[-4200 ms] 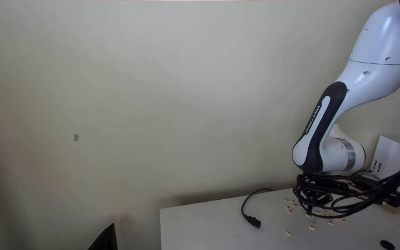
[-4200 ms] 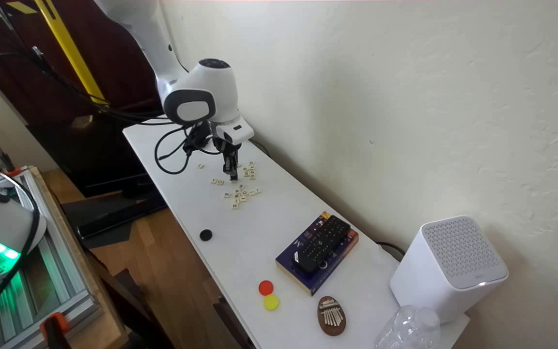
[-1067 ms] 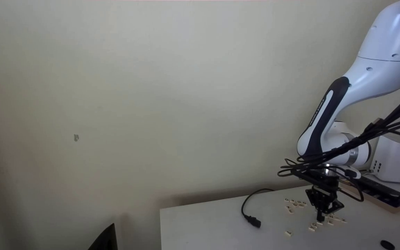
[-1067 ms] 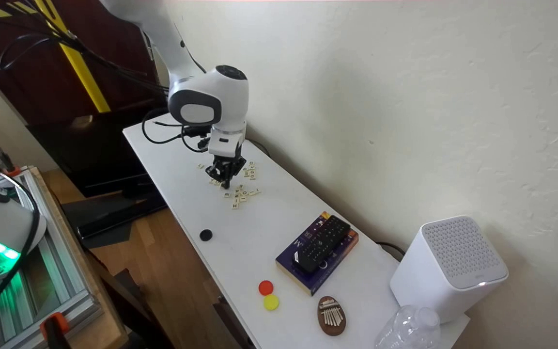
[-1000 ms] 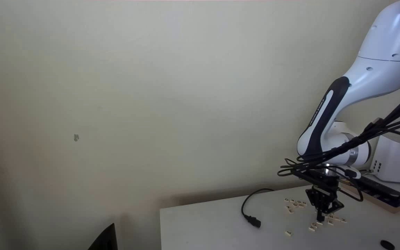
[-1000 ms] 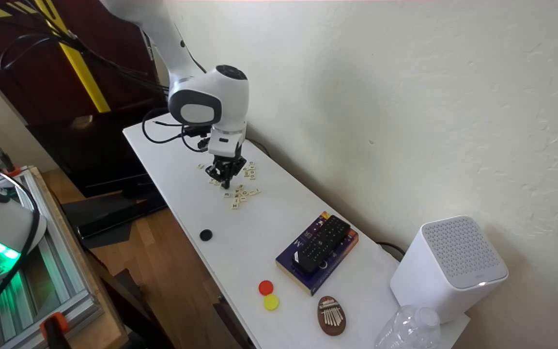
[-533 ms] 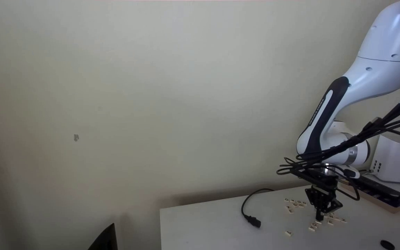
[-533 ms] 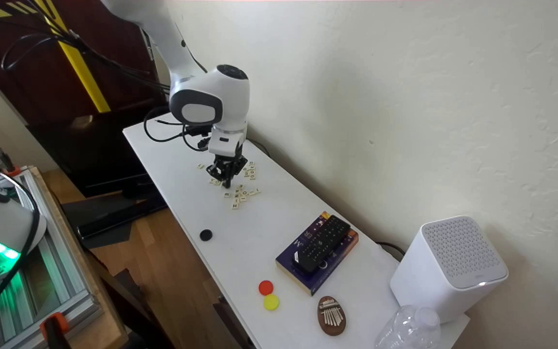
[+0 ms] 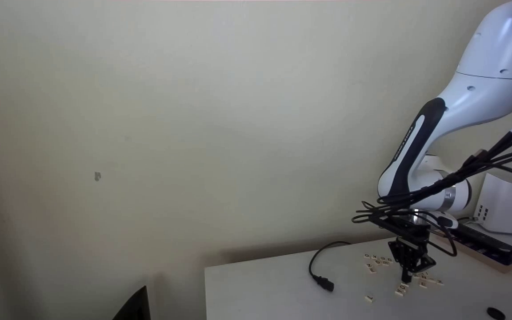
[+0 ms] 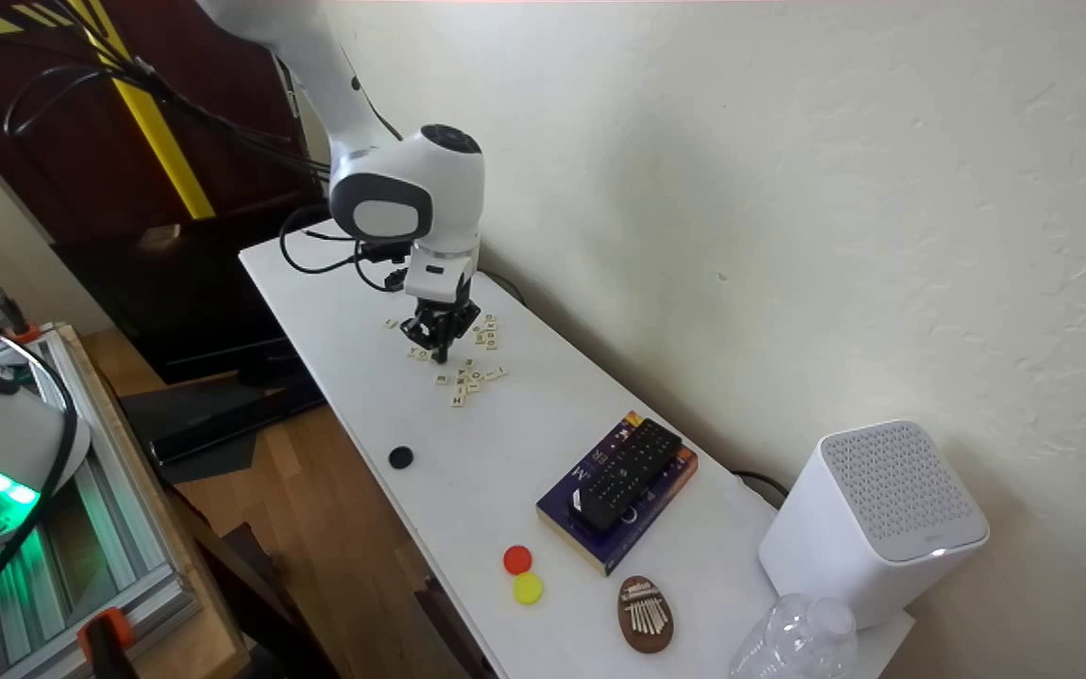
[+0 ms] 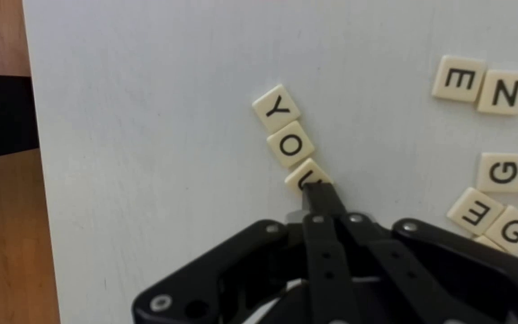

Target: Arrange some of the tiles neatly to the left

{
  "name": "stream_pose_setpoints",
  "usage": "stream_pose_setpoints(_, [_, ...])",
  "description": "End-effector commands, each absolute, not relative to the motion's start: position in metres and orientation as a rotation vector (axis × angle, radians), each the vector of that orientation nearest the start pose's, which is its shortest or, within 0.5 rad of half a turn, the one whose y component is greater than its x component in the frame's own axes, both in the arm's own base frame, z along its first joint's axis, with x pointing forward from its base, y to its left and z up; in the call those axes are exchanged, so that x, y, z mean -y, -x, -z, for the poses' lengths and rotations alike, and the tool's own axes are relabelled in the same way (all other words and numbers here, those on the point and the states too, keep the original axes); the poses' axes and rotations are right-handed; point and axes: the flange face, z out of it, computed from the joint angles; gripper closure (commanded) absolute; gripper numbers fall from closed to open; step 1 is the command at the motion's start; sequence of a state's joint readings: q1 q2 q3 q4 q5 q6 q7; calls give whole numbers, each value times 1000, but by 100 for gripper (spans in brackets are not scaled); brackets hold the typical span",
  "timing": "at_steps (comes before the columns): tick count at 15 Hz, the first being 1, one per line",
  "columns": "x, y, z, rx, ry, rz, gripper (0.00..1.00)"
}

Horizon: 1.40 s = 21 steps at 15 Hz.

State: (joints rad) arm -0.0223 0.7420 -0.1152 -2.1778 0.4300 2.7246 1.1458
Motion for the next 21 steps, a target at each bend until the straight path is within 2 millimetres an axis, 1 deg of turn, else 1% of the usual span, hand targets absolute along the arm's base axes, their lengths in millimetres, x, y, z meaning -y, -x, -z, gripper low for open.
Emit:
stream_pose_setpoints(1, [86, -500, -29, -2368, 2080, -298, 100])
stream_pose_setpoints(7, [85, -499, -28, -2373, 2076, -300, 100])
stream_pose_setpoints(14, [90, -495, -41, -2377, 2032, -263, 100])
stream_pose_setpoints(21, [88, -498, -46, -2367, 2019, -244, 100])
